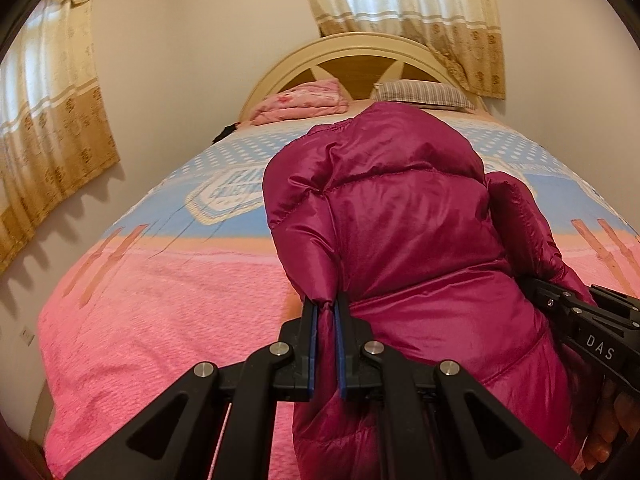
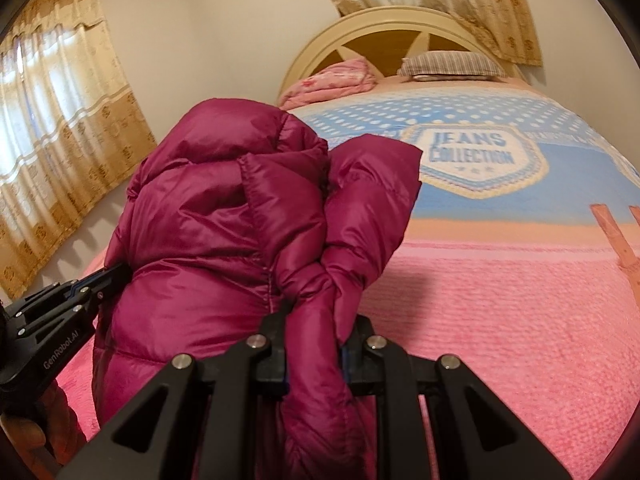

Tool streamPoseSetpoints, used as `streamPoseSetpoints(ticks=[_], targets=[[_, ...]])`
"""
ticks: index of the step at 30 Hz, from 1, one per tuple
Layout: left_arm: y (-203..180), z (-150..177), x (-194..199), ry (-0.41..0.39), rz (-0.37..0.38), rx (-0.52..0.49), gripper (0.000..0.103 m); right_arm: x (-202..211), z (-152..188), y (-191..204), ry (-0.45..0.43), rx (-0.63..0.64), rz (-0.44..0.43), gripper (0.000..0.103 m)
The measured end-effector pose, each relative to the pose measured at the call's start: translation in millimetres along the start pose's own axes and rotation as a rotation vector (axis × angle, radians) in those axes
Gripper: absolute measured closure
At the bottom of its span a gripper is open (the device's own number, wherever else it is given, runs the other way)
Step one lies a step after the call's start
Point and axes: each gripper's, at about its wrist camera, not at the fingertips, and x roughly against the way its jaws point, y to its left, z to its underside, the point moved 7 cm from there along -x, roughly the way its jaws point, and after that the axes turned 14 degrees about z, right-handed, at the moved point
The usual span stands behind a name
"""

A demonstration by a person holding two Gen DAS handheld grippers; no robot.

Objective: Fold large clothes
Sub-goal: 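Carry the held jacket bundle with both grippers across the bed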

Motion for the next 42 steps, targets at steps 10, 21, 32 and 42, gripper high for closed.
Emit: streamPoseSetpoints(ticks=[10, 21, 32, 42], targets=[[52.1, 15.4, 18.2, -0.005, -0.061, 0.060, 0.096, -9.7, -0.5, 45.5, 0.010, 0.075, -0.057, 0.084], [102.8, 35.3, 25.8, 0.008, -0.120, 0.131, 0.096, -25.7, 4.3, 93.1, 0.046, 0.146, -0.109, 0.084], [134.0, 67.1, 10.7, 0.069, -0.153, 0.182, 0.096, -50.6, 18.6, 123.6, 0.099, 0.202, -0.123, 0.084], [145.9, 80.6, -9.6, 0.110, -0.149, 0.197, 0.089, -71.1, 33.6, 120.9, 0.168, 0.188, -0.116, 0.083]])
